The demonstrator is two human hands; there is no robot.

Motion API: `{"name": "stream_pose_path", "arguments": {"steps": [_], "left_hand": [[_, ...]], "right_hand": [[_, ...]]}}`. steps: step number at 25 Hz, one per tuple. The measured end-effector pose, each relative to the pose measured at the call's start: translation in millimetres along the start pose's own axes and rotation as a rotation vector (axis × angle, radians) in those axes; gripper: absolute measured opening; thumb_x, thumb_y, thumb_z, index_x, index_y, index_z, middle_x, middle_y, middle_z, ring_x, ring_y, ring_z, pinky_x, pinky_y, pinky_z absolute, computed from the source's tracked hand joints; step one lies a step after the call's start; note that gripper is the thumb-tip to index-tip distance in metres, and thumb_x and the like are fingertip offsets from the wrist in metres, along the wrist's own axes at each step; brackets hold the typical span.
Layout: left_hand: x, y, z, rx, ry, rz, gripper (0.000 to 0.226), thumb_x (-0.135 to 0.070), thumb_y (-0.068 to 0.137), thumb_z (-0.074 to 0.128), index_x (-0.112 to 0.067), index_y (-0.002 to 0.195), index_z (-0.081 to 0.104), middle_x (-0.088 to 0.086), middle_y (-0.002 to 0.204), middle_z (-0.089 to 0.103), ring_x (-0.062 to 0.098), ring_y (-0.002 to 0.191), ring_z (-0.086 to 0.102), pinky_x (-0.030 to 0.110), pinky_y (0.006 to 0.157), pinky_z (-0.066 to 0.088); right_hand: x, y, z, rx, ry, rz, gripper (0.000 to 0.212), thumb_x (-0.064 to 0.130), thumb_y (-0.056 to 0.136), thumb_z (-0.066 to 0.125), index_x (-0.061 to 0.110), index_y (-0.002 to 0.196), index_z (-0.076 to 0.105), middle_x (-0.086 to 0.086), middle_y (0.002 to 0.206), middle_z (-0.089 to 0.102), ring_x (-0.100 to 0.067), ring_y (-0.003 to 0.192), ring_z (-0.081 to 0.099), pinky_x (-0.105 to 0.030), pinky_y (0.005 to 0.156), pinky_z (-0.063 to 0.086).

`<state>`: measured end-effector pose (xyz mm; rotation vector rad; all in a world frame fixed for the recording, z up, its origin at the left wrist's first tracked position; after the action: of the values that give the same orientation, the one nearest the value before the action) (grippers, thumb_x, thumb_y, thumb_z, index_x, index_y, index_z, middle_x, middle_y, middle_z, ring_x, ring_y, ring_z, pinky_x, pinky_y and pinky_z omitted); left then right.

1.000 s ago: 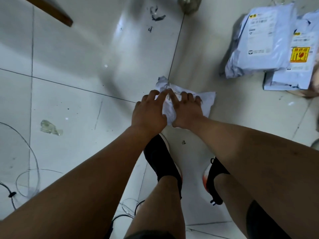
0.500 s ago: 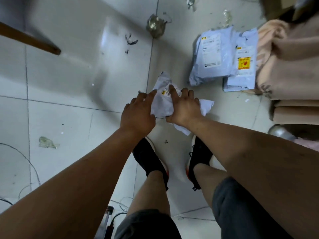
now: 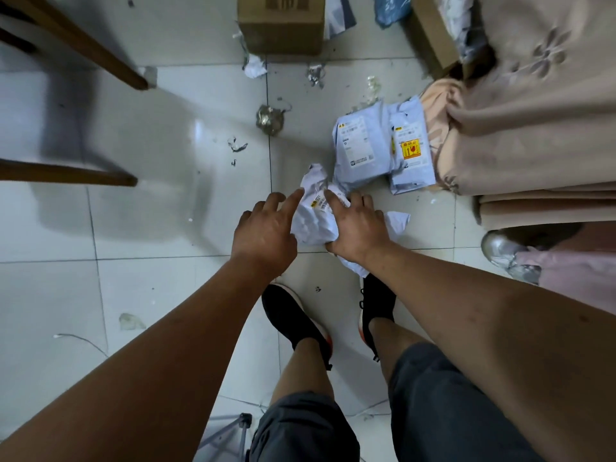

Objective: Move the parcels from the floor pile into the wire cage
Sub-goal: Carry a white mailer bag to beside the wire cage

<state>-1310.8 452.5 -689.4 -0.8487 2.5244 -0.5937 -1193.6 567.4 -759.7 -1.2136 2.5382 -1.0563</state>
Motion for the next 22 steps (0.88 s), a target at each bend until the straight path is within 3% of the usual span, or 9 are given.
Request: {"name": "stream_pose_path", "arguments": {"steps": [9,13,18,22], "left_hand": [[-107.7,-15.3,-109.3,0.080,0.259,0.303,0.088,-0.024,0.088,0.067,-0.034,0.161,0.019,0.003,0.148,0.044,0.029,0.126,0.052,0.042,0.101,0.043],[-161.1,-51.1,-156.8,0.094,0.338,0.455,0.086,-0.027,0.089,0.065,-0.035,0.161,0.019,0.002,0.150,0.043,0.030,0.129,0.050,0.043,0.103,0.041],[-244.6,-144.7,-212.0,0.059,0.404,0.713,0.086,-0.029,0.088,0.064,-0.034,0.161,0.020,0.002,0.149,0.043,0.030,0.125,0.054,0.042,0.096,0.043],[-324.5,-217.5,-228.2,0.065,0.378,0.916,0.087,-0.034,0.088,0.067,-0.036,0.161,0.021,0.002,0.152,0.042,0.030,0.130,0.050,0.046,0.103,0.042]], "right_hand": [[-40.0,-107.1,-112.9,-0.132,0.219,0.255,0.113,0.054,0.064,0.087,0.036,0.155,0.022,-0.013,0.141,0.038,-0.036,0.128,0.038,-0.052,0.090,0.051],[-44.6,-186.1,-153.7,-0.183,0.341,0.376,0.112,0.056,0.064,0.087,0.036,0.154,0.023,-0.012,0.132,0.043,-0.036,0.122,0.042,-0.048,0.088,0.051],[-62.2,-325.7,-192.6,-0.281,0.472,0.575,0.110,0.055,0.066,0.083,0.037,0.155,0.021,-0.011,0.129,0.042,-0.036,0.120,0.042,-0.046,0.087,0.050],[-83.4,-439.0,-199.9,-0.382,0.582,0.752,0.109,0.059,0.065,0.081,0.038,0.154,0.023,-0.010,0.126,0.045,-0.035,0.118,0.043,-0.047,0.086,0.051]]}}
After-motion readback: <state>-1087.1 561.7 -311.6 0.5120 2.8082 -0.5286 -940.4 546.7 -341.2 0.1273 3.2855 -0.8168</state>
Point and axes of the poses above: each hand's wrist, its own y-axis towards the middle knuckle, its own z-axis out of the palm, x = y × z, the point moved 8 cm from there along y, towards the middle knuckle
